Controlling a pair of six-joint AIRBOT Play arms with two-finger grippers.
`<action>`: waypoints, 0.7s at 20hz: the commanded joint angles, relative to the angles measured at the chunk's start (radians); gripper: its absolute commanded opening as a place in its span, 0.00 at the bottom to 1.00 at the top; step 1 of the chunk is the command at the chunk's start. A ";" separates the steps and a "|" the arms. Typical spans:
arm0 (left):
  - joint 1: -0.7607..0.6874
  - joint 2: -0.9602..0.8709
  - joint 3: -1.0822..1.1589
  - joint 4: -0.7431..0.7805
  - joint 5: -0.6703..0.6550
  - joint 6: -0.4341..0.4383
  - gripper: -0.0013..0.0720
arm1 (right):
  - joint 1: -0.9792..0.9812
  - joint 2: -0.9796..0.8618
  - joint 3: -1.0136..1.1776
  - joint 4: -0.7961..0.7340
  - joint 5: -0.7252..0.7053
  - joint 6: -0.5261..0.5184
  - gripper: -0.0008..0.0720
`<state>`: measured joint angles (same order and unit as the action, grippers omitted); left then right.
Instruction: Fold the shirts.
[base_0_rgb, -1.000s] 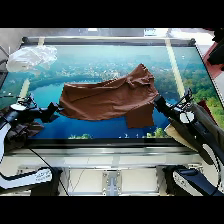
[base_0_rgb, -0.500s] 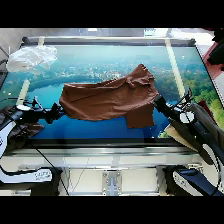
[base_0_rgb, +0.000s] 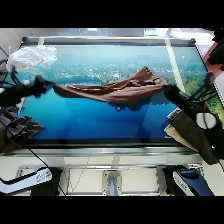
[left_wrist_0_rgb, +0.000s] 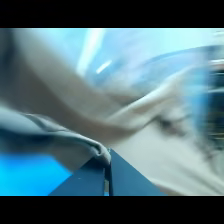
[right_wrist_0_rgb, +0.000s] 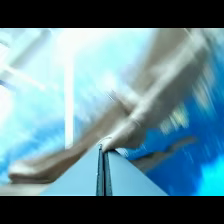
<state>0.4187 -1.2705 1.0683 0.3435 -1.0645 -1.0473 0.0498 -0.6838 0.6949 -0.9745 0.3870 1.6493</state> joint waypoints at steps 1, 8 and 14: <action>0.080 0.173 0.178 -0.224 -0.137 0.163 0.03 | 0.000 0.222 0.139 -0.123 0.080 0.003 0.04; 0.110 0.454 0.494 -0.106 -0.014 0.164 0.03 | 0.000 0.416 0.500 -0.160 0.126 -0.045 0.04; 0.110 0.439 0.606 0.409 -0.108 -0.124 0.03 | 0.000 0.229 0.616 -0.273 0.133 -0.070 0.04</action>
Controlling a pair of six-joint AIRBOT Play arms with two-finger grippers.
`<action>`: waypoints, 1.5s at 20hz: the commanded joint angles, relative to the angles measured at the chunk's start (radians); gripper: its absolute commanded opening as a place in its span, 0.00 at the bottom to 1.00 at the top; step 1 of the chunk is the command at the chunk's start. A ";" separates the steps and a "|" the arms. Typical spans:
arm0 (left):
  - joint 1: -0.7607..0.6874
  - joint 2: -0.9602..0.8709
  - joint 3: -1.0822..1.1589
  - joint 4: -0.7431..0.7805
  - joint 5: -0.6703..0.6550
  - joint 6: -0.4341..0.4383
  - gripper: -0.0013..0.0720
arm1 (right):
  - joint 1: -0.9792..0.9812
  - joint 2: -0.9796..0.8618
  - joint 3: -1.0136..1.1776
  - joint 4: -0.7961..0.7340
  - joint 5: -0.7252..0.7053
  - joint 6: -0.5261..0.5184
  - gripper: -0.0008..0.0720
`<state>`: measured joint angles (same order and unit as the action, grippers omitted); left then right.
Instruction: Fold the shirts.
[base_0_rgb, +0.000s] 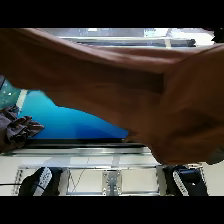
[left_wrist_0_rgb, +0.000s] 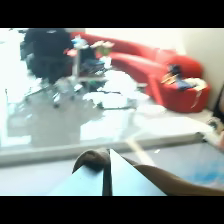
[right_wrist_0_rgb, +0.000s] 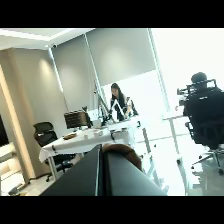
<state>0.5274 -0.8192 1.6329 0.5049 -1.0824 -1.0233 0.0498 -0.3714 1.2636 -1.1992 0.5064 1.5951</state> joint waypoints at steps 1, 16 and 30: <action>0.001 -0.050 0.041 0.262 -0.156 -0.171 0.03 | 0.000 -0.155 0.047 -0.048 0.037 -0.018 0.04; -0.542 -0.921 0.042 1.299 0.394 -0.780 0.03 | -0.002 -1.125 0.014 -0.007 -0.269 -0.024 0.04; -0.491 -0.941 0.042 1.073 0.271 -0.645 0.03 | 0.021 -1.160 -0.013 -0.067 0.091 -0.041 0.04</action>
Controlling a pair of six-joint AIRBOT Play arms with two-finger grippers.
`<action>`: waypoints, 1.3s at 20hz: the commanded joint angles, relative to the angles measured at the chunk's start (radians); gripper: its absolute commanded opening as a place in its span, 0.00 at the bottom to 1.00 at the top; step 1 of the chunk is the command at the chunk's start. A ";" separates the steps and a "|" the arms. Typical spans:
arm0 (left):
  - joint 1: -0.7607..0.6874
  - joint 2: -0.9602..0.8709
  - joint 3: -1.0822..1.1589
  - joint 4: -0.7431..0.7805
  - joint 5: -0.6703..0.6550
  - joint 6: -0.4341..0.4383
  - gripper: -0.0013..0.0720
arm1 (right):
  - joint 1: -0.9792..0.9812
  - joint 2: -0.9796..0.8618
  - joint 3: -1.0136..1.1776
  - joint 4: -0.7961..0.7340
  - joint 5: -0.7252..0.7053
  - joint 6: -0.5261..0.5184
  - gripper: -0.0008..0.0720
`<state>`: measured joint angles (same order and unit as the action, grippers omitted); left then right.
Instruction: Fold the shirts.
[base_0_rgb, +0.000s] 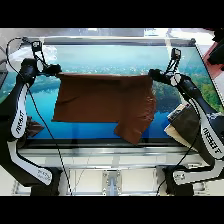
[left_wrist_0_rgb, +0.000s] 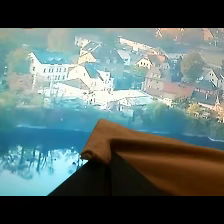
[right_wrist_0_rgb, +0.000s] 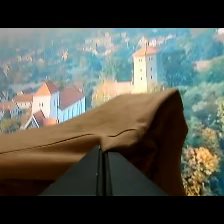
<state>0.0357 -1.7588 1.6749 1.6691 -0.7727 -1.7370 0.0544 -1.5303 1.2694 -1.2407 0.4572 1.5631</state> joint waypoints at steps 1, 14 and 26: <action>0.001 -0.002 0.000 -0.108 -0.049 0.087 0.03 | 0.026 -0.001 -0.039 -0.026 0.140 -0.009 0.04; 0.001 -0.120 -0.001 -0.098 -0.279 0.185 0.03 | 0.046 -0.002 -0.136 -0.047 0.079 0.019 0.04; 0.008 -0.074 0.040 -0.099 -0.299 0.186 0.05 | 0.026 0.026 -0.133 -0.113 0.302 0.054 0.37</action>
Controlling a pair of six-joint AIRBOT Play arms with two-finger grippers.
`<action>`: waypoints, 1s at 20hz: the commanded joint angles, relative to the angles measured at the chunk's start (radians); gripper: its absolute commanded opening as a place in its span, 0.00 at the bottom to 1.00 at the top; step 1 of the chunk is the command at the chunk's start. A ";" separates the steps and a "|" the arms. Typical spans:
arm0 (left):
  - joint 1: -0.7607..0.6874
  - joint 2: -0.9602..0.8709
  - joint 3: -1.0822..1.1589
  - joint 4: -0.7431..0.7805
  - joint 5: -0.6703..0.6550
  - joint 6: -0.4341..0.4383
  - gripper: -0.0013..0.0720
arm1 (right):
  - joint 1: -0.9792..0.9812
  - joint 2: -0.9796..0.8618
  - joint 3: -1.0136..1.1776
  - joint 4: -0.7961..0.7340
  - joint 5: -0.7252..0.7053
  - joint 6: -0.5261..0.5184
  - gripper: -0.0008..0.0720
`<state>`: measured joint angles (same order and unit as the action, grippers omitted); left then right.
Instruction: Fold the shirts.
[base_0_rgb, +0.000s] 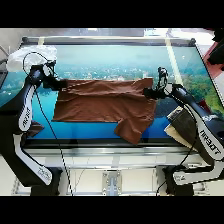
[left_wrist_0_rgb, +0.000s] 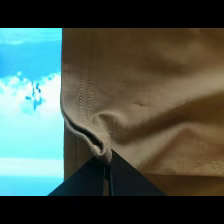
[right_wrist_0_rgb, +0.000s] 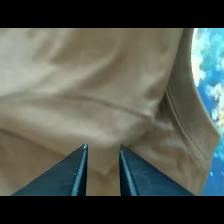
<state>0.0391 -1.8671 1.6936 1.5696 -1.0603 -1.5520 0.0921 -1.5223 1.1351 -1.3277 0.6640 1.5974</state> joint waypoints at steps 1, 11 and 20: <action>0.011 0.070 0.028 0.002 -0.010 0.001 0.04 | -0.024 0.048 0.001 -0.055 0.125 0.043 0.39; 0.143 0.384 0.029 -0.056 -0.069 0.026 0.04 | -0.063 0.532 -0.276 -0.076 0.259 0.082 0.49; 0.142 0.238 0.029 -0.080 -0.192 0.079 0.98 | -0.061 0.555 -0.326 0.056 0.155 0.077 0.49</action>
<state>0.1791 -1.6047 1.7222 1.4570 -1.2243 -1.4860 0.0303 -0.9756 0.8185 -1.2938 0.8486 1.6749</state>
